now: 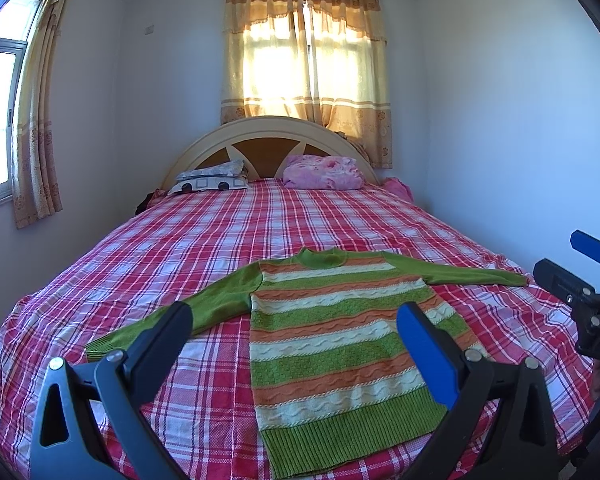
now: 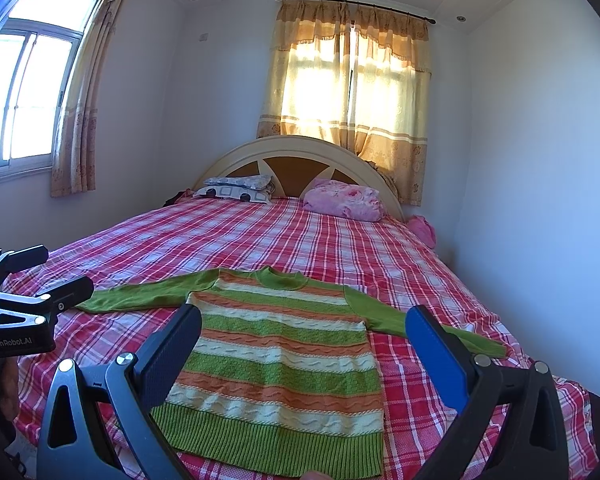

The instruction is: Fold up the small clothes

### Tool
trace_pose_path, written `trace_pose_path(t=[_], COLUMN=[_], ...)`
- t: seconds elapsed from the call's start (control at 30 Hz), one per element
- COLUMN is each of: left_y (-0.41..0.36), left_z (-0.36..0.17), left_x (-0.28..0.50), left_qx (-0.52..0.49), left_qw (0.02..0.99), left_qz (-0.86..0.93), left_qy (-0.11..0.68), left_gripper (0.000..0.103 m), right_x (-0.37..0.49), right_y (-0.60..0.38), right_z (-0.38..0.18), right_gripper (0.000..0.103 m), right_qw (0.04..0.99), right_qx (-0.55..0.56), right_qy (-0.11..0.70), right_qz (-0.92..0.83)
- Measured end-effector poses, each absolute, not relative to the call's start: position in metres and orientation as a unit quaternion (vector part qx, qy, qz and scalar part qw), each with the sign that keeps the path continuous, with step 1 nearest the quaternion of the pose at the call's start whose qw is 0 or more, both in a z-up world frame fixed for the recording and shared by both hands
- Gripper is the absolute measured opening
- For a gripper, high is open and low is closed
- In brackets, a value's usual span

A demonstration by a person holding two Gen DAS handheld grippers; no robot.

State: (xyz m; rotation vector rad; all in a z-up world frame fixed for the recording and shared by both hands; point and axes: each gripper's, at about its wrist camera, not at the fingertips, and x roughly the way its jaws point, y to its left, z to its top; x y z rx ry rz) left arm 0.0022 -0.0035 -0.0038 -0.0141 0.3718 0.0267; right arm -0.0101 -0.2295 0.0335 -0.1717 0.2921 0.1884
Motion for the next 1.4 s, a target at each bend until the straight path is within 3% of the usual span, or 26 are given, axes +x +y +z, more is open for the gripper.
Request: trace_pose_path(t=[0.77,1.4], left_y=[0.000,-0.004], left_z=[-0.016,-0.067], left_x=[0.013,0.089], left_qx=[-0.001,0.035], left_qw=[0.981,0.964], left_qz=[0.017,0.024], left_qy=[0.195,0.261], left_gripper=[0.103,0.103], right_x=[0.001,0.085], right_y=[-0.233,-0.271], right_z=[0.025,-0.037], right_gripper=[0.102,0.102], right_qw=[0.980,0.965], right_qx=[-0.088,-0.083], right_qy=[0.156,0.242], right_qz=[0.092,0.050])
